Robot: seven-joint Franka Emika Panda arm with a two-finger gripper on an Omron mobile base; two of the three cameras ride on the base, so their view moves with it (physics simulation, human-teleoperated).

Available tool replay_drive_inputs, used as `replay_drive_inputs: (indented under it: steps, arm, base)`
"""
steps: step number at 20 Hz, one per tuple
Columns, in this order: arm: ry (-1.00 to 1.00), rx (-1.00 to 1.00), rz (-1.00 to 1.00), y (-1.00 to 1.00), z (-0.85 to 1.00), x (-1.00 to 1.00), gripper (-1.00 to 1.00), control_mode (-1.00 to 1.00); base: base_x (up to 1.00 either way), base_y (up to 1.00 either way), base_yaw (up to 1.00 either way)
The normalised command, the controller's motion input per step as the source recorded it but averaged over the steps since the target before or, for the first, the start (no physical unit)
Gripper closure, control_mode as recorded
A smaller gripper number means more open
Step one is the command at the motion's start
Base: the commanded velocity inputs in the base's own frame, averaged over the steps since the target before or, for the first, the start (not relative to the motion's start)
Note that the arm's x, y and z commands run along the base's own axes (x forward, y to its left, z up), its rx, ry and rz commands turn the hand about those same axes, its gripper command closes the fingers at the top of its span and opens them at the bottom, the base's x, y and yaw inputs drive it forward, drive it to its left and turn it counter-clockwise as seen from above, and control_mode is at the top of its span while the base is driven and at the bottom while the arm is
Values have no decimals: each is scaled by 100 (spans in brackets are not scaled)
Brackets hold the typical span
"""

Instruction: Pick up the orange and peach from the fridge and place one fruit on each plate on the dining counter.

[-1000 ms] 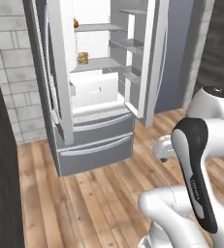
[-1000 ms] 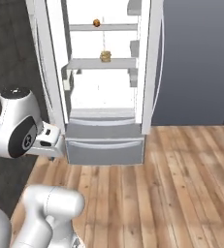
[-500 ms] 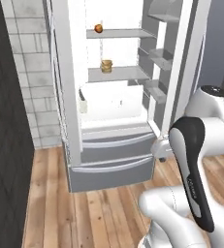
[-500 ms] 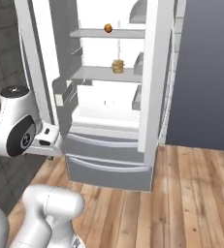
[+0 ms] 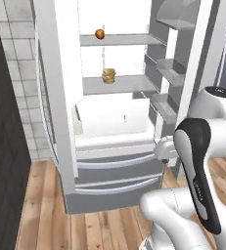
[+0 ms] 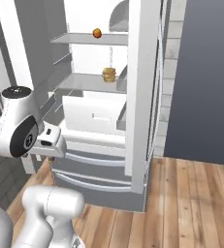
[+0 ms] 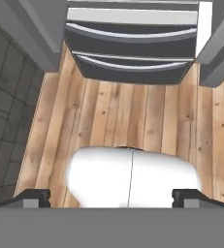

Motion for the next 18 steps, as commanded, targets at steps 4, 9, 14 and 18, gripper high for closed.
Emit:
replay_drive_inputs:
  steps: [4, 9, 14, 18]
  arm:
    - [0, 0, 0, 0, 0, 0, -100, 100]
    - [0, 0, 0, 0, 0, 0, -100, 100]
    - [0, 0, 0, 0, 0, 0, -100, 100]
    - [0, 0, 0, 0, 0, 0, -100, 100]
  base:
    - [82, 0, 0]
    - [88, 0, 0]
    - [80, 16, 0]
    - [61, 25, 0]
